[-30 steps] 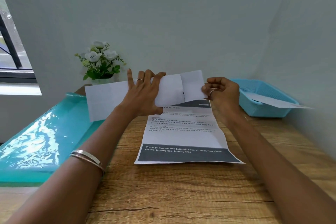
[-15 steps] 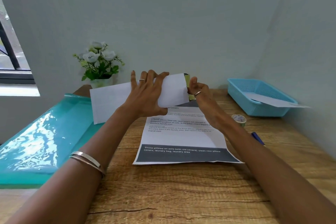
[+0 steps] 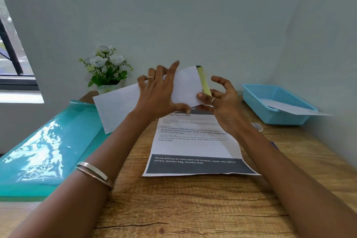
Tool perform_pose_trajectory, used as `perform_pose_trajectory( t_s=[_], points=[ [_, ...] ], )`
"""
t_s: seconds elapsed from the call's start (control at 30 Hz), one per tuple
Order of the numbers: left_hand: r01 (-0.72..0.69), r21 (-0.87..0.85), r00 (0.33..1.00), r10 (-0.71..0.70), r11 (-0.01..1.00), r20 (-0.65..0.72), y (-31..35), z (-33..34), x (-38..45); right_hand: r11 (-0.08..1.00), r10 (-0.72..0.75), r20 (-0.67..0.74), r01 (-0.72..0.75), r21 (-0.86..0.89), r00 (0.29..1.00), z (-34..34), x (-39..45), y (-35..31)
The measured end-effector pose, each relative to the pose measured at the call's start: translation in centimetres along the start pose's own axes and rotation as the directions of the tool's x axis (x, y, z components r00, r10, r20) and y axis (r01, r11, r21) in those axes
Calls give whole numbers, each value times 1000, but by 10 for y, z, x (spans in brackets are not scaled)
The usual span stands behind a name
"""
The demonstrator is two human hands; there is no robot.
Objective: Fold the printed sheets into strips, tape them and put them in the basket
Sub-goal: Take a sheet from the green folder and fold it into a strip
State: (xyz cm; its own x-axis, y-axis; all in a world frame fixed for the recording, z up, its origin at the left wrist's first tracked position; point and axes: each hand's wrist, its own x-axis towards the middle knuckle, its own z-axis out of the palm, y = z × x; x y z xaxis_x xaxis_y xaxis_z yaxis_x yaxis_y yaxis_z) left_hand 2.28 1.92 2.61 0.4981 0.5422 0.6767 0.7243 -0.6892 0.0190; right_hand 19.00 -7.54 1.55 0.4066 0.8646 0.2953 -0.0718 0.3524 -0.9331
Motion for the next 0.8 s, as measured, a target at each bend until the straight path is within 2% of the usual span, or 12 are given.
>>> perform_pose_trajectory(
  t_s=[0.13, 0.23, 0.3, 0.37, 0.43, 0.5, 0.57, 0.63, 0.7, 0.8],
  points=[
    [-75, -49, 983, 65, 996, -174, 11, -12, 5, 986, -80, -145, 99, 132, 986, 5, 2, -6],
    [-175, -194, 917, 88, 965, -389, 18, -20, 10, 950, -211, -252, 259, 175, 944, 5, 5, -21],
    [-268, -397, 856, 28, 878, -516, 24, -29, 11, 889, -314, -268, 381, 253, 911, 4, 5, -40],
    [-279, -571, 828, -107, 772, -550, 31, -40, 13, 848, -388, -228, 442, 291, 893, 3, 2, -56],
    [-214, -707, 849, -229, 675, -476, 36, -51, 15, 857, -406, -182, 442, 266, 896, 3, -2, -63],
    [-145, -813, 886, -293, 563, -361, 37, -55, 15, 884, -384, -169, 414, 215, 908, 7, -3, -61],
    [-41, -854, 926, -302, 519, -227, 34, -54, 14, 916, -349, -151, 371, 156, 925, 11, -2, -55],
    [122, -890, 959, -284, 440, -9, 27, -49, 14, 949, -257, -131, 276, 153, 957, 15, -1, -47],
    [303, -902, 939, -259, 306, 227, 20, -40, 13, 962, -108, -151, 142, 235, 983, 13, 2, -44],
    [508, -846, 856, -205, 164, 474, 16, -30, 10, 950, 70, -206, -2, 314, 976, 4, 7, -38]
  ],
)
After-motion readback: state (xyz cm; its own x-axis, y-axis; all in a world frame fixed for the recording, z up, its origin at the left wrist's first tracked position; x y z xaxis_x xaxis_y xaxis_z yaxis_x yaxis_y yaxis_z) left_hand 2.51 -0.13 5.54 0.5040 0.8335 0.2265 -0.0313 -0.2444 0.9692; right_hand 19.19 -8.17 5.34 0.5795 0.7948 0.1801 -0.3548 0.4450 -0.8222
